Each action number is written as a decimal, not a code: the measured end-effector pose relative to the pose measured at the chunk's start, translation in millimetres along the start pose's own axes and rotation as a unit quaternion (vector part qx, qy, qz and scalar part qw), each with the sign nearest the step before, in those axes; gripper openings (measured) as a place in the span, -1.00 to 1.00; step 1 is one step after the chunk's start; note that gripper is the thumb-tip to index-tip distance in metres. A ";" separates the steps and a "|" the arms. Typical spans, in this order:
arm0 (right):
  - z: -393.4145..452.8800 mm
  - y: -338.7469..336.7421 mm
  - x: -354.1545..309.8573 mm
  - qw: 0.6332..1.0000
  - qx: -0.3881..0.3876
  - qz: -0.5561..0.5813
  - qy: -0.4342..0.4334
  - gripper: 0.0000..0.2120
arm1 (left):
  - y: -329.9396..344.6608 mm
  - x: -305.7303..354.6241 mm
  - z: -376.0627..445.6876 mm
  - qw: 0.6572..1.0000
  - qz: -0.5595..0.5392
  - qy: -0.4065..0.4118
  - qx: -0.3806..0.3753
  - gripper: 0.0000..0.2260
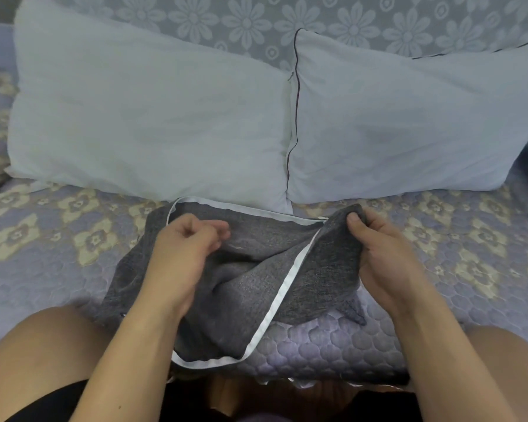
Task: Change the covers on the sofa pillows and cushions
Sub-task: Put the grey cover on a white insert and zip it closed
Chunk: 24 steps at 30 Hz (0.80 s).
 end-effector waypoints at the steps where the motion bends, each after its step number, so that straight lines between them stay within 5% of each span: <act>1: 0.9 -2.5 0.0 1.000 0.007 -0.004 -0.001 -0.81 | -4.6 0.1 2.1 0.999 -0.035 -0.007 0.001 -0.70; 4: 3.8 -9.7 1.7 0.999 0.034 -0.023 0.002 -0.81 | -22.0 2.3 10.1 0.998 -0.060 0.000 0.037 -0.71; 7: 5.7 -12.8 5.2 0.998 0.043 -0.034 0.005 -0.81 | -37.7 5.0 16.1 0.996 0.054 0.025 0.072 -0.85; 11: 7.0 -15.3 13.0 0.998 0.047 -0.041 0.023 -0.80 | -22.2 -4.0 14.6 0.983 0.180 0.010 -0.020 -0.89; 17: 13.4 -20.4 17.7 0.996 0.056 -0.064 0.030 -0.79 | -16.2 25.3 11.4 0.996 0.015 0.087 -0.033 -0.84; 24: 16.3 -20.4 16.5 0.994 0.065 -0.082 0.028 -0.79 | -21.8 100.0 60.7 0.981 0.094 0.171 0.014 -0.89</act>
Point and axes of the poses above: each hand's wrist, its own z-axis towards the middle knuckle, its own y-axis out of the palm, x = y × z, the point moved 10 cm from there along z, towards the middle knuckle, and after that the axes turned 4 degrees about -z, right-handed, at the moved point
